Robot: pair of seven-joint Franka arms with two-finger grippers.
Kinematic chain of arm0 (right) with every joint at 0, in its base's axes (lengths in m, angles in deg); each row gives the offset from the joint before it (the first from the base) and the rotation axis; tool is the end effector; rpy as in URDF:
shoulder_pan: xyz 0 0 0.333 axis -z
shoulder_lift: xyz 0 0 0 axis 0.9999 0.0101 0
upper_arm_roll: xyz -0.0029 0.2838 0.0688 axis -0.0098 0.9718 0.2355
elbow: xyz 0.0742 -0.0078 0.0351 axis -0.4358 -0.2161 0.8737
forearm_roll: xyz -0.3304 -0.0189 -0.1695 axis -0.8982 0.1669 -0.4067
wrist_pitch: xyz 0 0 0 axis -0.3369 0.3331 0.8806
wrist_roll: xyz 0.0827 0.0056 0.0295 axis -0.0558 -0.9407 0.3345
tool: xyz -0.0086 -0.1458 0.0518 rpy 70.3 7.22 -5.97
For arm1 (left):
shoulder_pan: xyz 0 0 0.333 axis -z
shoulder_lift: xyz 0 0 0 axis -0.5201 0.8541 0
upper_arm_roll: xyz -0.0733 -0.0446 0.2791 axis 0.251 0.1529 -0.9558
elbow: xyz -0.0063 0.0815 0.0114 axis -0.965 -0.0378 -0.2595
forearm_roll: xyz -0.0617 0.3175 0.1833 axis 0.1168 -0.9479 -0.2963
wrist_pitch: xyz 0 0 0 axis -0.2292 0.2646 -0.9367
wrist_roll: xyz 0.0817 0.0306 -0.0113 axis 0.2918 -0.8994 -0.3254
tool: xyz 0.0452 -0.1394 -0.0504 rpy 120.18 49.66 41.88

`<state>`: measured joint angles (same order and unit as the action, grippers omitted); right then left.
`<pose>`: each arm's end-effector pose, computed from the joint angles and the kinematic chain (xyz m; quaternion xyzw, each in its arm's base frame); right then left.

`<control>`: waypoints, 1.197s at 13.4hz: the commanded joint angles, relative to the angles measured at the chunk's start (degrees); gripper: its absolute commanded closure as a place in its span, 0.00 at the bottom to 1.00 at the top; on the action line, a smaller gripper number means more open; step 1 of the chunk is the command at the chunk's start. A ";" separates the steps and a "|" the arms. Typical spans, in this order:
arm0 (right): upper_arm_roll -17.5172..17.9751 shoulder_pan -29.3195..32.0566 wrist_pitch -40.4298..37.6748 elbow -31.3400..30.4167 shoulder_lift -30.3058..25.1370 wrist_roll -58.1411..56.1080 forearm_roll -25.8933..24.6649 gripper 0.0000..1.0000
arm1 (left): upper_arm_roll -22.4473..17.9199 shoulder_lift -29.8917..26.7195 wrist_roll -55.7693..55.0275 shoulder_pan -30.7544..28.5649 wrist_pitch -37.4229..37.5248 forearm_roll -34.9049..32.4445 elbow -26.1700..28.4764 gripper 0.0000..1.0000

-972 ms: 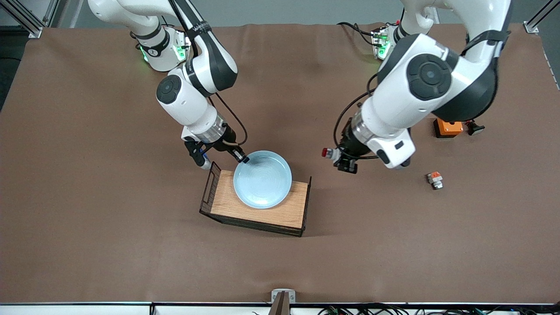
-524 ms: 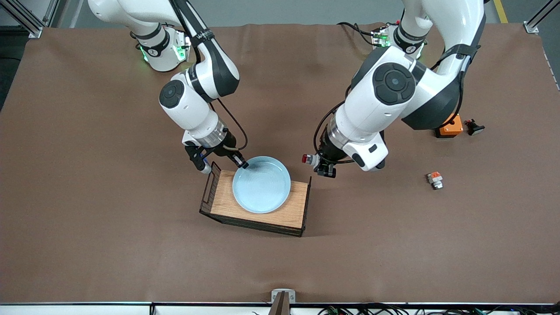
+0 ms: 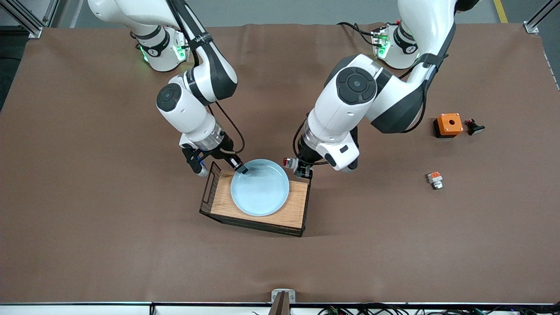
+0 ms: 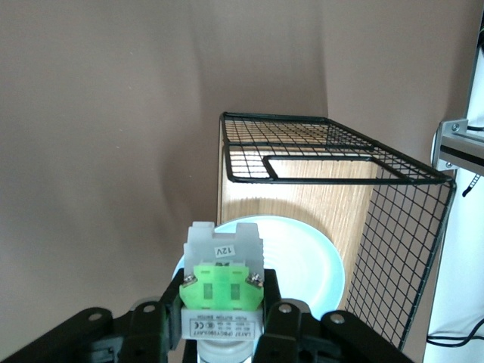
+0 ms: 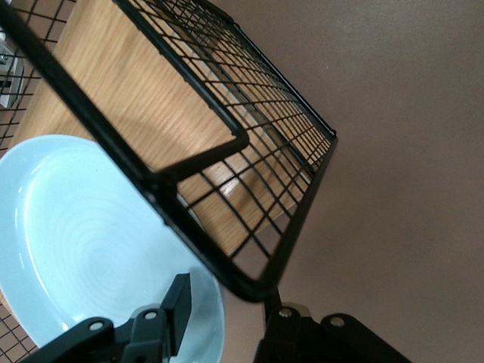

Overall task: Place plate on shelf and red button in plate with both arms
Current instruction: 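Lower the plate onto the tray while the left gripper brings the button over, then open the right gripper and withdraw while the left gripper lowers the button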

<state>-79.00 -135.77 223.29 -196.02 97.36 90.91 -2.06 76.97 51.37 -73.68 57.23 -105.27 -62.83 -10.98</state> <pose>0.5385 0.3408 0.2822 -0.8794 0.4338 -0.0074 0.1959 0.5722 -0.4406 0.4004 0.7466 0.6514 -0.0507 0.1257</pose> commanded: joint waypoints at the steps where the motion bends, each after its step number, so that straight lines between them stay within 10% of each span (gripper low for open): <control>1: 0.21 0.38 -2.16 1.18 -0.41 0.27 1.03 0.35 | -1.62 2.19 -0.41 2.23 -2.21 -0.24 -2.04 0.99; 3: 0.30 0.38 -2.77 1.61 -1.28 3.50 0.94 0.00 | -2.50 3.24 -0.24 3.54 -4.50 -0.24 -2.04 0.99; 11: -0.14 7.38 -34.61 10.83 -10.24 2.67 -0.63 0.00 | -7.07 6.68 0.55 9.26 -11.79 -0.33 -2.04 0.99; 16: -0.23 19.34 -60.76 17.44 -16.04 -20.76 -14.32 0.00 | -7.34 8.52 2.48 9.79 -14.35 -0.24 -2.04 0.99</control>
<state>-80.30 -120.22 167.16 -179.22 83.05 79.07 -11.82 70.61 58.45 -72.38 65.91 -119.00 -62.83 -11.26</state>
